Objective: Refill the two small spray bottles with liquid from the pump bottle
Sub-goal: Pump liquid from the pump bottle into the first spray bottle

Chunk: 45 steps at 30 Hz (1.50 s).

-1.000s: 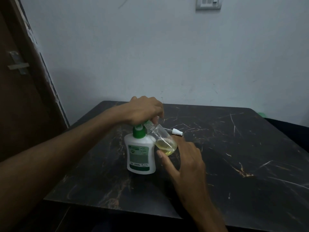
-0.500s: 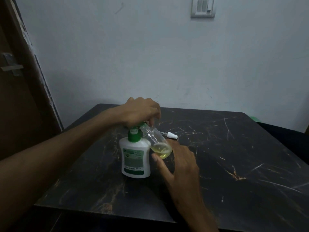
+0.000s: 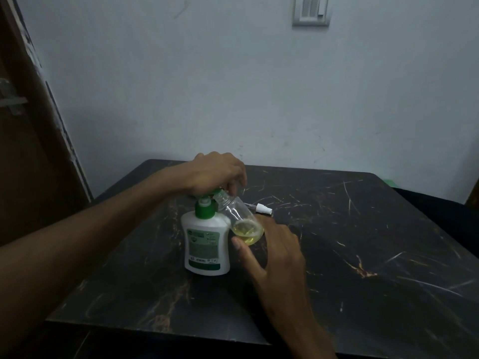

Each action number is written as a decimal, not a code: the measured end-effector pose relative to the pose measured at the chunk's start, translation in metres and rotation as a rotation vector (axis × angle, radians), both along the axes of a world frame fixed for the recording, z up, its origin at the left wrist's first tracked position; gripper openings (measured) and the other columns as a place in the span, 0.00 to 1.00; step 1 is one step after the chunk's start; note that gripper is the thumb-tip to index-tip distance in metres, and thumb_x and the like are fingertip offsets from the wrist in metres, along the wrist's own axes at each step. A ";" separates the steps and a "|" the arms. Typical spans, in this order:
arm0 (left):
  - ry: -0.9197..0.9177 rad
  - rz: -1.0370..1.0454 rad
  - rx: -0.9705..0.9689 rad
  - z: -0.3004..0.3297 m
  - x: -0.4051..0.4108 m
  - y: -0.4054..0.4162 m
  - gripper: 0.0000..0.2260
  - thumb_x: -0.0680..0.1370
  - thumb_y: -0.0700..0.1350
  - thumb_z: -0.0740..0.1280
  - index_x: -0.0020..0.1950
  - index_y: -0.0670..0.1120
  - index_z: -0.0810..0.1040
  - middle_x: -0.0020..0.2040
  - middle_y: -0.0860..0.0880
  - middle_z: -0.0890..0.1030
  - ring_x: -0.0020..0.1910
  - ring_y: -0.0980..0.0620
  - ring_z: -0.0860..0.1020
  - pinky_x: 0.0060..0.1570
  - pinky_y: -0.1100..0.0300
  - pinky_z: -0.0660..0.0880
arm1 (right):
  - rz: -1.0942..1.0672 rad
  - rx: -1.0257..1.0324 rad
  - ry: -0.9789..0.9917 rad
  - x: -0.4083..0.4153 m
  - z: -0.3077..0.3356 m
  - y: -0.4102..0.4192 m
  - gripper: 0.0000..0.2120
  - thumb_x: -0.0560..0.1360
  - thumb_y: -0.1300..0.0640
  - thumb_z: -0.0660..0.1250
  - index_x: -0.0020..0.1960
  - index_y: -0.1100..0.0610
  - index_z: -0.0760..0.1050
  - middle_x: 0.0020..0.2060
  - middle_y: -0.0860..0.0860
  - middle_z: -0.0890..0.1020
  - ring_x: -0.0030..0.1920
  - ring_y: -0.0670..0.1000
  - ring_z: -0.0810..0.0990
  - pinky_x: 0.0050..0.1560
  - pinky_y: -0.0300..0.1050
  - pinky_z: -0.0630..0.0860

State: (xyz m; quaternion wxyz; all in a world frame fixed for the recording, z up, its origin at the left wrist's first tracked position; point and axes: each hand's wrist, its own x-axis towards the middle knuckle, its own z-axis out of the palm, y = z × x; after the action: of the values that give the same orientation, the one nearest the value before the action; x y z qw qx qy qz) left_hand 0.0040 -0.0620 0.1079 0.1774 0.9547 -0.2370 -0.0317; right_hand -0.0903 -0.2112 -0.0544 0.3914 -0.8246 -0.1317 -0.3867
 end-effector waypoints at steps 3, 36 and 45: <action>0.017 -0.014 -0.001 -0.004 -0.001 0.003 0.22 0.73 0.55 0.53 0.55 0.52 0.84 0.47 0.54 0.88 0.54 0.53 0.82 0.60 0.48 0.75 | -0.001 -0.011 -0.008 0.001 0.000 0.000 0.19 0.80 0.39 0.64 0.65 0.47 0.76 0.52 0.38 0.77 0.51 0.40 0.73 0.52 0.45 0.74; -0.075 0.026 0.079 0.000 0.003 0.000 0.13 0.85 0.47 0.58 0.57 0.53 0.83 0.54 0.54 0.86 0.52 0.60 0.78 0.66 0.43 0.70 | 0.002 -0.009 -0.002 -0.002 0.001 0.000 0.18 0.80 0.37 0.63 0.65 0.45 0.75 0.51 0.35 0.74 0.51 0.38 0.72 0.51 0.42 0.72; -0.047 0.011 0.045 0.000 -0.003 0.000 0.18 0.80 0.52 0.55 0.57 0.52 0.83 0.50 0.54 0.87 0.53 0.59 0.79 0.64 0.43 0.71 | 0.007 -0.023 0.011 -0.003 0.002 0.000 0.19 0.81 0.40 0.64 0.66 0.48 0.76 0.52 0.39 0.77 0.51 0.40 0.72 0.51 0.43 0.72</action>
State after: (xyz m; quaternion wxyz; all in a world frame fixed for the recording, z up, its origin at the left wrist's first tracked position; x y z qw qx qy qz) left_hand 0.0010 -0.0616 0.1078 0.1505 0.9601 -0.2351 -0.0136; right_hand -0.0937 -0.2115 -0.0528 0.3839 -0.8308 -0.1367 -0.3791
